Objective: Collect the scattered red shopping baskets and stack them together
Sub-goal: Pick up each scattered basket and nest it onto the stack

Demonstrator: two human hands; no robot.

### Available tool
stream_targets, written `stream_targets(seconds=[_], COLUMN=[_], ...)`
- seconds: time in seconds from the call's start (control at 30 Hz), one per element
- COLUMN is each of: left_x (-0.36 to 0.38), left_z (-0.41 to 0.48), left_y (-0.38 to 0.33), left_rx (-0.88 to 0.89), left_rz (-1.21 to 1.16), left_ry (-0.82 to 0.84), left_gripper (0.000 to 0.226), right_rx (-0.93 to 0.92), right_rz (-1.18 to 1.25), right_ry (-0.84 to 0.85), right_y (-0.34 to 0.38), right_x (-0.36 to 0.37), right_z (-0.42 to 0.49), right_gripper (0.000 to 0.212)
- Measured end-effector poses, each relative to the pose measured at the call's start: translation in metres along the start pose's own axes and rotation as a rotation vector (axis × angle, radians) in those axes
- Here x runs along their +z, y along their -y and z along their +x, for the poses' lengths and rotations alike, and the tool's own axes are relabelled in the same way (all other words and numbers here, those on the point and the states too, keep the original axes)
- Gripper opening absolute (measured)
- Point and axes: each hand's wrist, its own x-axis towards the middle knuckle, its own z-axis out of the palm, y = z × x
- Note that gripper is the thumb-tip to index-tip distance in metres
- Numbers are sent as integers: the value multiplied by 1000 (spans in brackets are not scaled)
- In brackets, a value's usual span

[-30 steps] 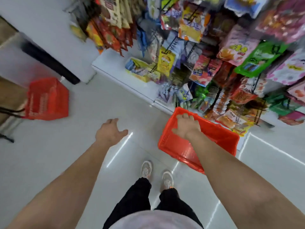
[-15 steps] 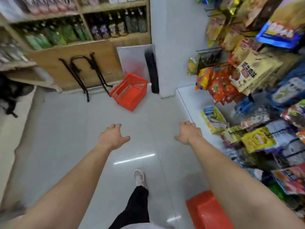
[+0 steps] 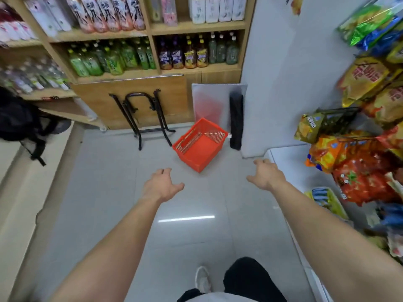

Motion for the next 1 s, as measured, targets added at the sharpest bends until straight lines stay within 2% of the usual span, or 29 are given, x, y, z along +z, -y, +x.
stream_targets(seconds=[0.27,0.63,0.8,1.0], left_x=[-31,-43,-25,24], left_z=[153,319,381,471], left_y=[-46,-75,-61,-35], left_rx=[-30,-285,-394,-503], left_rz=[-26,-264,-390,-481], left_ry=[10,102,136,160], left_gripper=[91,94,93,92], right_rx=[-11,-140,-186,-219], right_rz=[-33,-102,-58,-36], right_ry=[36,162,194,206], right_y=[19,72,111,132], right_x=[-43,-108,-105,-59], right_z=[165,406,495,607], right_gripper=[70,75,78,73])
